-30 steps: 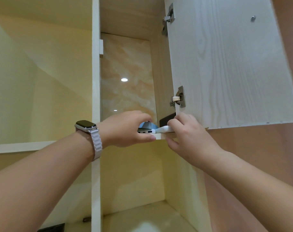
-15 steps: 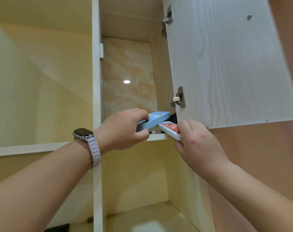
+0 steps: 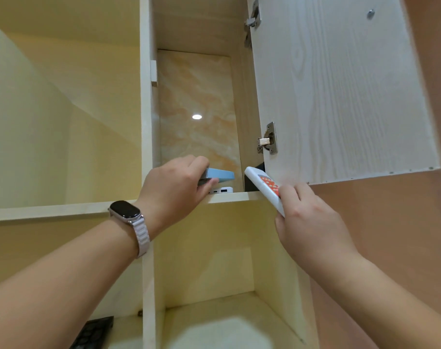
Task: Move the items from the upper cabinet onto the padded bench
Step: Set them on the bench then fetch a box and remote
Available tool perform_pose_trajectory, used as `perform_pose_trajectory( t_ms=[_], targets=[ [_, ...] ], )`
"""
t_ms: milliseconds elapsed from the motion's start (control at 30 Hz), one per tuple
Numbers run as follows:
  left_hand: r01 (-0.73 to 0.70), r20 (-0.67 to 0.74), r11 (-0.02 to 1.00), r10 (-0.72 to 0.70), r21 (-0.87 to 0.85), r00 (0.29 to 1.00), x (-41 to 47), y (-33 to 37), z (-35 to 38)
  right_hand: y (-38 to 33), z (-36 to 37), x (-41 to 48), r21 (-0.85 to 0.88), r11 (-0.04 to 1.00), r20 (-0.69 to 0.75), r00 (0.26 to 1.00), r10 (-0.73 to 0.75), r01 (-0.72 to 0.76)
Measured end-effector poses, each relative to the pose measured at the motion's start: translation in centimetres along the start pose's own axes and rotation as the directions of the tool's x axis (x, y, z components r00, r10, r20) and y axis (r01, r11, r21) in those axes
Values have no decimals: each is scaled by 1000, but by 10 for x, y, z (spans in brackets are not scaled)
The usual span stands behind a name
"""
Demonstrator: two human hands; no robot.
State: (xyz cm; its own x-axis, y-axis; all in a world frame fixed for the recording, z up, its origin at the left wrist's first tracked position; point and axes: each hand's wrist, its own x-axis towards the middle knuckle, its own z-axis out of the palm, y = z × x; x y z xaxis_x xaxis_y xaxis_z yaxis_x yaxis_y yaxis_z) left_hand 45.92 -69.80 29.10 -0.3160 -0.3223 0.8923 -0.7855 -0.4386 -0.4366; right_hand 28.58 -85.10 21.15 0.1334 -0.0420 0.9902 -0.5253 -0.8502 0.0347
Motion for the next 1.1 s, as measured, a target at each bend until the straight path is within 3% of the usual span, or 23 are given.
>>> perform_pose_trajectory(
  t_ms=[133, 233, 667, 933, 1100],
  targets=[
    [134, 94, 991, -130, -30, 987, 2, 0, -4, 5, 1, -4, 49, 998, 43, 999, 32, -34],
    [195, 81, 980, -192, -40, 978, 1, 0, -12, 9, 2, -7, 82, 997, 70, 997, 11, -17],
    [187, -95, 936, -224, -298, 970, -38, 30, -43, -14, -18, -49, 275, 924, 192, 957, 217, -265],
    [173, -106, 805, -280, -568, 954, -83, 40, -37, -48, -52, -86, 237, 871, 261, 892, 369, -430],
    [292, 61, 646, -355, -706, 933, -126, 43, -36, -76, -67, -110, 254, 738, 338, 772, 538, -625]
  ],
)
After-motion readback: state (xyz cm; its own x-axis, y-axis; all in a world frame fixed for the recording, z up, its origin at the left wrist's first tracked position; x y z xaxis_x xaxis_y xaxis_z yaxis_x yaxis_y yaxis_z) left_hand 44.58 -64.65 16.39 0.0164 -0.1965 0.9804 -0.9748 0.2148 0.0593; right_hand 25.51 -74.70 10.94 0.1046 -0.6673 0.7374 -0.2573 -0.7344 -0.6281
